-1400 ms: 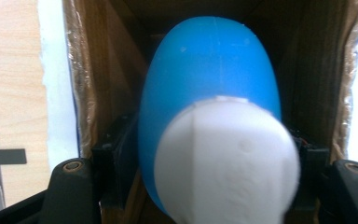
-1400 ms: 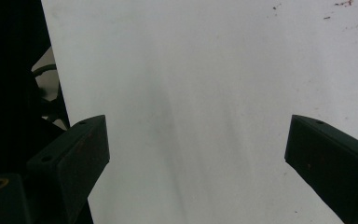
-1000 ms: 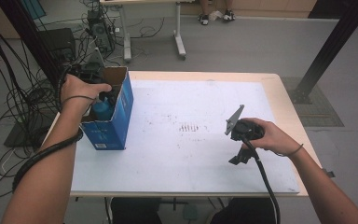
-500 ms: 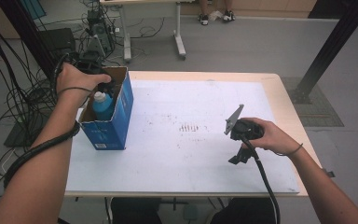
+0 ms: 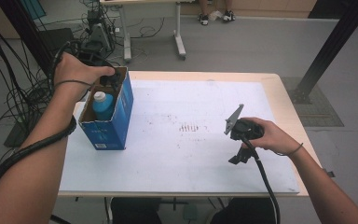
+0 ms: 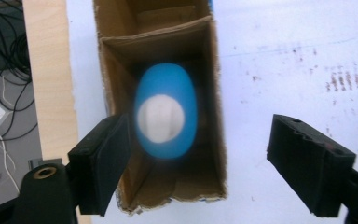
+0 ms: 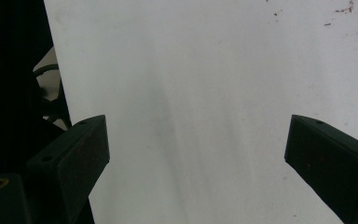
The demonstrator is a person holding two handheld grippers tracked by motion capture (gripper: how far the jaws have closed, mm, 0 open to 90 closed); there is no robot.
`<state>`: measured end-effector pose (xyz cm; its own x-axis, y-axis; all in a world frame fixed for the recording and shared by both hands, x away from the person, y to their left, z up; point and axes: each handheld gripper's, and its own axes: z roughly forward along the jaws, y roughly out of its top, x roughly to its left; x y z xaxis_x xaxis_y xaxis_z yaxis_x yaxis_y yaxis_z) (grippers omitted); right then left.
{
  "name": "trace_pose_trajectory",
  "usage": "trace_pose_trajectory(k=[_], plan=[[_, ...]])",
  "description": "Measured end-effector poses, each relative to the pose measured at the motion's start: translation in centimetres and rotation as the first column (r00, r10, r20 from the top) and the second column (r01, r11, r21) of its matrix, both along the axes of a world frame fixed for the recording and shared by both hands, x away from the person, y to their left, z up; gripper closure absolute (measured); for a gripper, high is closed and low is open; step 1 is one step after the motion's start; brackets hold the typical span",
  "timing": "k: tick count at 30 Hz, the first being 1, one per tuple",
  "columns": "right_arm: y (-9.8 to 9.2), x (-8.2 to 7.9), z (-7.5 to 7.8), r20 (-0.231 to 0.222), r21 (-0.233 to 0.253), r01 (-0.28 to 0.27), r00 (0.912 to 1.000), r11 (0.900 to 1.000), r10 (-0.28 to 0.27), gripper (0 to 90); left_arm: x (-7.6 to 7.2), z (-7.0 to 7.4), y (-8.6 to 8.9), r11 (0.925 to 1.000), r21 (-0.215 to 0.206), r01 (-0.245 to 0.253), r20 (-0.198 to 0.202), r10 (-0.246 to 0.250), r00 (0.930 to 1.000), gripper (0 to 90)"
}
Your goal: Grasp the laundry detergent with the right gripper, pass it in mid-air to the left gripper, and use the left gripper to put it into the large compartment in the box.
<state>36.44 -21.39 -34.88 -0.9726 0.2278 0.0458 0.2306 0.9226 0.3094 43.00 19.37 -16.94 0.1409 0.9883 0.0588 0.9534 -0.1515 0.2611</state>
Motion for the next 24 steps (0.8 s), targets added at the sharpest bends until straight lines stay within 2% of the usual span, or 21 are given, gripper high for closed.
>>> trace_pose_trajectory(k=[14,24], plan=[[0.0,0.1,0.1,-0.002,-0.007,0.001,1.0000,1.000,-0.001,6.6,-0.5,2.2,-2.8,0.9964,-0.038,0.075,0.028,-0.074,0.9969,13.3],[-0.2,0.1,0.0,-0.007,-0.006,0.009,0.9999,1.000,-0.009,6.7,-1.0,2.6,-6.1,0.9843,-0.067,0.163,0.039,-0.161,0.9862,10.9]])
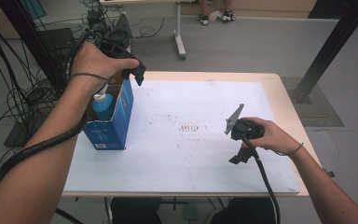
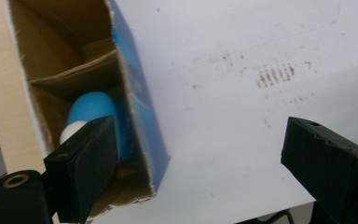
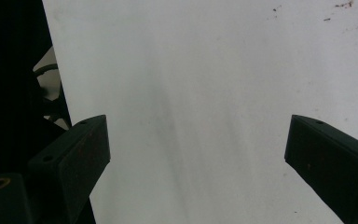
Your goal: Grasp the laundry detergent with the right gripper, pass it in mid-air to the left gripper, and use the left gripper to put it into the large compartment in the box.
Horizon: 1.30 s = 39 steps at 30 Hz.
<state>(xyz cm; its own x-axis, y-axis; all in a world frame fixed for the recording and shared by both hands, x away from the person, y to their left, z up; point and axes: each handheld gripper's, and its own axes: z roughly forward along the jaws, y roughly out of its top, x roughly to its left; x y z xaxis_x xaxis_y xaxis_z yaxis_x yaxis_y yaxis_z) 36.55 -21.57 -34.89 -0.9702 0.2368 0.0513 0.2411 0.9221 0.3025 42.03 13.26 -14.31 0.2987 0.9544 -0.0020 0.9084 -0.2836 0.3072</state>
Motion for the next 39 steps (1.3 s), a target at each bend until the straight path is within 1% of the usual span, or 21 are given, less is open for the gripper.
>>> trace_pose_trajectory(k=[2,6,9,11,13,15,17,20,23,26,28,30,31,35,37,38,39], plan=[[-0.1,0.0,0.1,0.003,-0.001,0.002,1.0000,1.000,-0.002,6.7,-0.1,0.0,-0.6,0.9998,-0.002,0.022,0.002,-0.022,0.9998,10.6],[-0.3,0.1,0.2,-0.001,-0.001,0.007,1.0000,1.000,-0.007,6.7,-0.2,-0.4,-1.7,0.9980,-0.006,0.063,-0.015,-0.063,0.9979,10.2],[-0.6,0.2,0.2,-0.002,-0.004,0.018,0.9998,1.000,-0.018,6.7,-0.3,-0.7,-2.4,0.9966,-0.007,0.082,-0.018,-0.082,0.9965,10.2],[-0.8,0.3,0.2,-0.004,-0.003,0.023,0.9997,1.000,-0.023,6.7,-0.4,-1.0,-2.8,0.9949,-0.015,0.100,-0.025,-0.100,0.9946,10.3],[-1.0,0.4,0.3,-0.009,-0.005,0.032,0.9994,0.999,-0.032,6.6,-0.6,-1.3,-3.3,0.9928,-0.013,0.119,-0.033,-0.120,0.9922,10.4],[-1.2,0.5,0.4,-0.011,-0.009,0.038,0.9992,0.999,-0.038,6.5,-0.7,-1.6,-3.7,0.9915,-0.015,0.129,-0.039,-0.130,0.9908,10.6],[-1.4,0.6,0.5,-0.015,-0.001,0.044,0.9989,0.999,-0.044,6.4,-0.7,-1.9,-4.1,0.9898,-0.019,0.141,-0.041,-0.142,0.9891,10.7],[-1.8,0.7,0.7,-0.014,0.000,0.055,0.9984,0.999,-0.055,6.4,-0.7,-2.5,-4.7,0.9877,-0.014,0.156,-0.050,-0.156,0.9864,10.7],[-2.2,0.9,0.8,-0.014,0.001,0.067,0.9977,0.998,-0.067,6.5,-0.7,-3.1,-5.1,0.9847,-0.025,0.172,-0.060,-0.173,0.9830,10.7],[-2.7,1.0,0.9,-0.017,-0.001,0.088,0.9960,0.996,-0.088,6.5,-0.7,-3.9,-5.5,0.9834,-0.021,0.180,-0.063,-0.181,0.9815,10.7],[-3.0,1.2,1.0,-0.014,0.001,0.089,0.9959,0.996,-0.089,6.4,-0.7,-4.5,-5.7,0.9815,-0.020,0.190,-0.065,-0.191,0.9794,10.7],[-3.3,1.2,1.1,-0.013,0.000,0.100,0.9949,0.995,-0.100,6.4,-0.6,-5.1,-5.8,0.9812,-0.024,0.192,-0.062,-0.193,0.9793,10.7],[-3.5,1.3,1.1,-0.012,0.002,0.100,0.9949,0.995,-0.100,6.4,-0.5,-5.3,-5.8,0.9801,-0.023,0.197,-0.063,-0.198,0.9781,10.6],[-3.8,1.5,1.3,-0.010,0.002,0.112,0.9936,0.994,-0.112,6.4,0.0,-6.4,-6.1,0.9805,-0.022,0.195,-0.053,-0.196,0.9791,10.5],[-3.9,1.7,1.4,-0.010,-0.002,0.119,0.9929,0.993,-0.119,6.4,0.3,-7.1,-6.1,0.9826,-0.018,0.185,-0.054,-0.186,0.9811,10.6],[-4.0,1.8,1.5,-0.009,0.001,0.120,0.9927,0.993,-0.120,6.4,0.5,-7.4,-6.1,0.9825,-0.014,0.186,-0.054,-0.186,0.9810,10.7],[-4.1,1.8,1.6,-0.008,0.000,0.123,0.9923,0.992,-0.123,6.4,0.6,-7.7,-6.1,0.9835,-0.017,0.180,-0.055,-0.181,0.9820,10.8]])
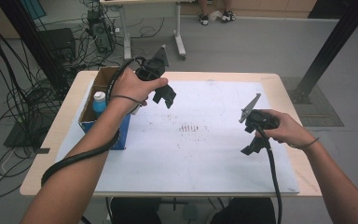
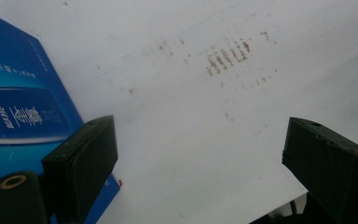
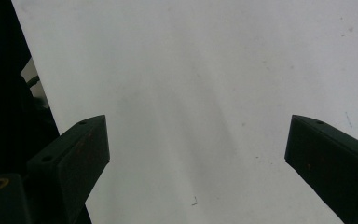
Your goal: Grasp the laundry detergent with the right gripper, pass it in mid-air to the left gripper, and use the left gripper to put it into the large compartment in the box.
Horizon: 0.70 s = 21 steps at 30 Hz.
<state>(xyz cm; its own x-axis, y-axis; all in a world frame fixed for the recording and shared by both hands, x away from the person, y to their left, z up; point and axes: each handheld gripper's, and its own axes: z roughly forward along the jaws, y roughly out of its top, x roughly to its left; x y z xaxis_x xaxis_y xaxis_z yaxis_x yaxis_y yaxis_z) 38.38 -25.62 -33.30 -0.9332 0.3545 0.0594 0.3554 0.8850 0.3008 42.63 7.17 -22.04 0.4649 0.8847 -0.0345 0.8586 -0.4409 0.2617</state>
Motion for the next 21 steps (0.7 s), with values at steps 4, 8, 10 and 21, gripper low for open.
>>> trace_pose_trajectory(k=[4,8,10,21], plan=[[-0.3,0.3,0.2,0.001,-0.001,0.011,0.9999,1.000,-0.011,6.4,0.6,-1.4,0.0,0.9999,-0.009,-0.010,0.013,0.010,0.9999,11.0],[-0.5,0.7,0.5,0.003,-0.002,0.017,0.9998,1.000,-0.017,6.5,1.0,-2.9,-0.2,0.9997,-0.021,-0.014,-0.007,0.014,0.9999,11.2],[-0.6,0.9,0.6,0.003,-0.005,0.020,0.9998,1.000,-0.020,6.4,1.2,-3.7,-0.4,0.9998,-0.017,-0.014,-0.015,0.014,0.9998,11.2],[-2.0,2.1,1.4,0.002,-0.022,0.066,0.9978,0.998,-0.066,6.4,2.0,-6.4,-0.3,0.9995,-0.016,-0.027,-0.022,0.027,0.9994,11.4]])
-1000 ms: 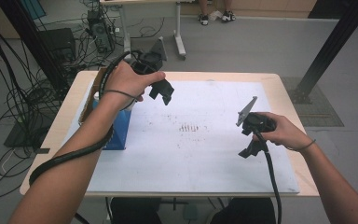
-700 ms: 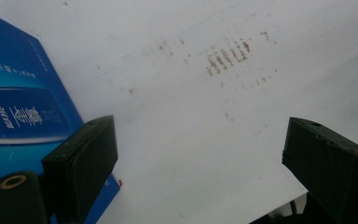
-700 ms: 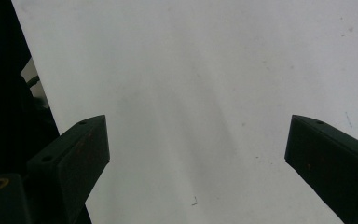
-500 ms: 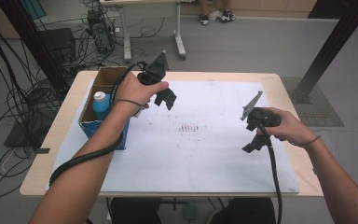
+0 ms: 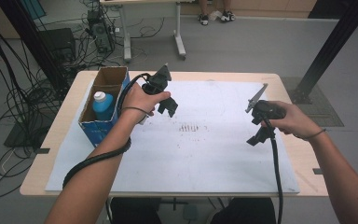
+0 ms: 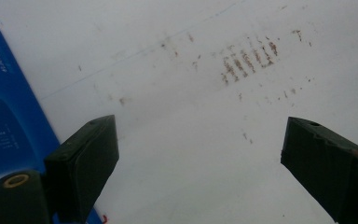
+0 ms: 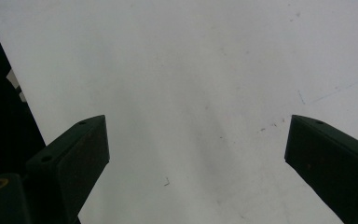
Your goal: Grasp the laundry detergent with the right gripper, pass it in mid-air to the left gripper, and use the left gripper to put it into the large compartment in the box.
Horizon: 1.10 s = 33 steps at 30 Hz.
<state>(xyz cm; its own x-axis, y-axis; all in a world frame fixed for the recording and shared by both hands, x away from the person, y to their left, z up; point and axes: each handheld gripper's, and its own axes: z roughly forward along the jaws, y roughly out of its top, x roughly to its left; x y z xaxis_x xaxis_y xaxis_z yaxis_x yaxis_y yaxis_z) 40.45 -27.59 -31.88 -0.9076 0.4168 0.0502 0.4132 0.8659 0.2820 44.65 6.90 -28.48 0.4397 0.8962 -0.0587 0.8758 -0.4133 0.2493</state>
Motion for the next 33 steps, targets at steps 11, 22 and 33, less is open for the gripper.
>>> trace_pose_trajectory(k=[11,22,33], plan=[[-1.8,1.1,1.2,0.010,0.003,0.055,0.9985,0.999,-0.055,6.3,0.1,-1.4,-0.6,0.9998,0.016,0.014,-0.013,-0.014,0.9998,11.4],[-3.2,1.7,2.0,0.015,0.005,0.095,0.9954,0.995,-0.095,6.3,0.3,-2.3,-0.5,0.9997,0.025,0.006,-0.029,-0.005,0.9996,11.4],[-3.4,1.5,2.0,0.014,0.012,0.098,0.9951,0.995,-0.098,6.3,0.2,-2.1,-0.8,0.9997,0.024,0.009,-0.027,-0.008,0.9996,11.4]])
